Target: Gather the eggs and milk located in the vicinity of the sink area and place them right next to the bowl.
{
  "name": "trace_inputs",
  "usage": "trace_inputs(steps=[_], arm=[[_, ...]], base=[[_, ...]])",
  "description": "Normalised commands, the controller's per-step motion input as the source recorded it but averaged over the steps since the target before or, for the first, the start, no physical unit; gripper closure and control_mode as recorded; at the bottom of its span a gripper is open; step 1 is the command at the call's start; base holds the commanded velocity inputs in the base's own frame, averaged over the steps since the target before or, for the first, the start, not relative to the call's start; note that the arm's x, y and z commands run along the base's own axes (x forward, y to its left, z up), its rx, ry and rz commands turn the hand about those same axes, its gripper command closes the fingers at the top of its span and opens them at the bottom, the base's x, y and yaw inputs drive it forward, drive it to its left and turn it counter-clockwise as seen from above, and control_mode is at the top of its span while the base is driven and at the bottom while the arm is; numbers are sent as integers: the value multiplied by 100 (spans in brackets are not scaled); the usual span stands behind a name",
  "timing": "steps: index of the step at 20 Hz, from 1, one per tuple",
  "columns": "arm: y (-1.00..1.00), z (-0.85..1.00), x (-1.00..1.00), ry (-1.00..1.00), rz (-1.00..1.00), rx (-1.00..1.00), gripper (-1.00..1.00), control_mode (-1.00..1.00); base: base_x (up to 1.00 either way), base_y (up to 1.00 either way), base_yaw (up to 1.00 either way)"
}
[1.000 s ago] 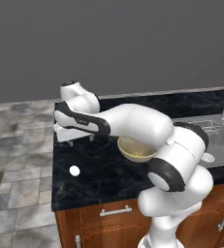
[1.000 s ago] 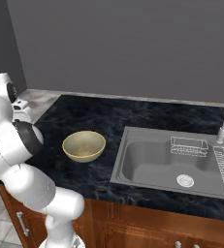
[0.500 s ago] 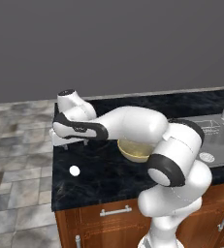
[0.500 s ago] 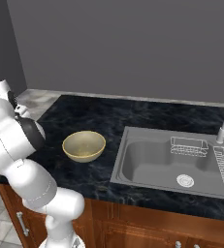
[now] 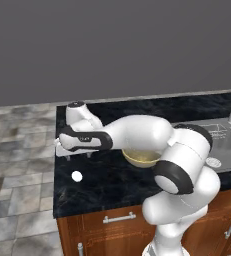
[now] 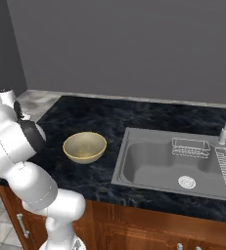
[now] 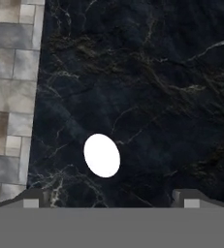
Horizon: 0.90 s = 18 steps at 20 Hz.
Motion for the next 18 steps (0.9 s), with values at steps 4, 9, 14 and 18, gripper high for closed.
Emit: trace_inputs(steps=[4, 9, 14, 18], arm=[[8, -11, 0, 0, 2, 0, -100, -100], [10, -10, 0, 0, 0, 0, -100, -100], [9, -22, 0, 0, 1, 0, -100, -100], [2, -33, 0, 1, 1, 0, -100, -100]], base=[[0, 0, 0], [0, 0, 0], [0, 0, 0], [0, 0, 0]])
